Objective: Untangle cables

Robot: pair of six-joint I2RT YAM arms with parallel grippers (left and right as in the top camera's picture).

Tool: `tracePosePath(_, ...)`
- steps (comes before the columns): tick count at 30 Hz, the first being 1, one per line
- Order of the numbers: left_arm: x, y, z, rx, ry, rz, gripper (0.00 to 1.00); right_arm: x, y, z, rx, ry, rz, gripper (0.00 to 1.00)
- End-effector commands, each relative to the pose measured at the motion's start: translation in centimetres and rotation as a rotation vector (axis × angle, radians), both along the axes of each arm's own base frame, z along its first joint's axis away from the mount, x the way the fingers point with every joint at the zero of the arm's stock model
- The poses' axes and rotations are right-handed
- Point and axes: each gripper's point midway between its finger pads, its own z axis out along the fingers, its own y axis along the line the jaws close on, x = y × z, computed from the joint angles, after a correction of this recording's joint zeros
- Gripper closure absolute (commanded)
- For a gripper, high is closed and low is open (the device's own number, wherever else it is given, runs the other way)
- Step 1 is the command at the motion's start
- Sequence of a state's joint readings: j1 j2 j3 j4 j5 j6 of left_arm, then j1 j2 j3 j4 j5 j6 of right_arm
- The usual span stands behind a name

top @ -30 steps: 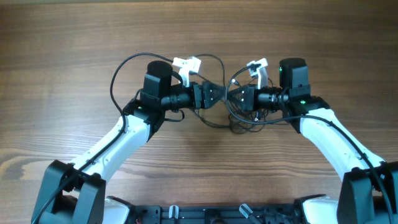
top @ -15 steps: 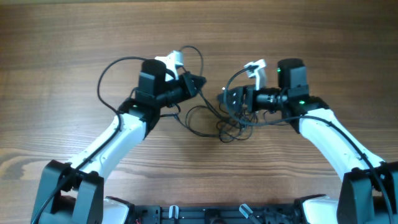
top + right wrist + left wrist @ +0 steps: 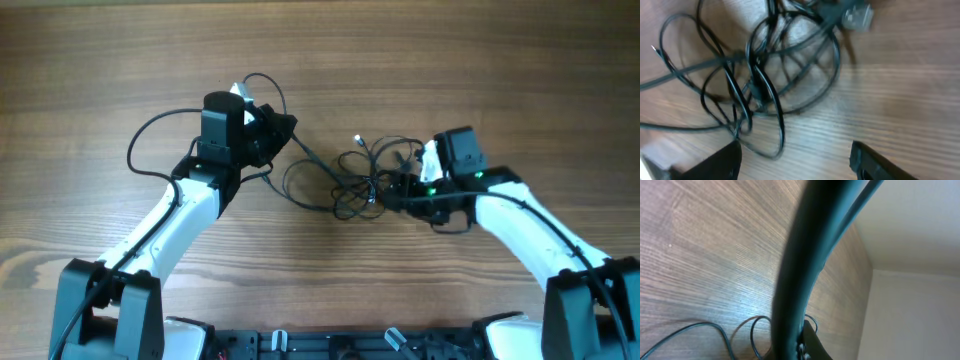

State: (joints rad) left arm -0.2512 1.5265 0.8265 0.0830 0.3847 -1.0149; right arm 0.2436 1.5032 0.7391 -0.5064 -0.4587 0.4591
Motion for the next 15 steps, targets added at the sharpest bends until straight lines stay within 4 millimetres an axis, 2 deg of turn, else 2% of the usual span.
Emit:
tracePosePath(1,0.3,0.3,0.0,-0.016,0.018,0.039,0.96,-1.1,1.8,-1.2,-0.006,-0.055,0.085,0.27)
tracePosePath(3,0.3,0.3,0.0,-0.016,0.018,0.039,0.96,-0.6,2.8,-1.6,-0.011,-0.115,0.085,0.23)
tracePosePath(4,0.3,0.3,0.0,-0.017,0.018,0.039,0.96,-0.2,2.2,-1.9,-0.046,-0.106,0.017,0.29)
tracePosePath(6,0.3,0.2,0.0,-0.019,0.019,0.036,0.96,0.4,1.8,-1.9,-0.066,-0.113,-0.030,0.45)
tracePosePath(8,0.3,0.2,0.0,-0.023,0.023,0.039,0.96,1.2,1.7,-1.7,-0.074,-0.149,-0.041,0.68)
tracePosePath(9,0.3,0.2,0.0,-0.024,0.022,0.040,0.96,1.5,1.5,-1.7,-0.085,-0.161,-0.046,0.74)
tracePosePath(10,0.4,0.3,0.1,-0.025,0.017,0.042,0.96,2.1,1.0,-1.7,-0.108,-0.186,-0.065,0.95)
tracePosePath(12,1.0,1.1,1.2,-0.048,-0.019,0.051,0.96,3.3,0.2,-1.0,-0.102,-0.220,-0.098,0.96)
tracePosePath(13,1.4,1.9,2.6,-0.077,-0.056,0.050,0.96,3.6,-0.5,-0.7,-0.101,-0.226,-0.121,0.96)
tracePosePath(15,2.1,4.3,6.1,-0.124,-0.155,0.070,0.96,4.6,-4.2,0.6,-0.135,-0.251,-0.216,0.96)
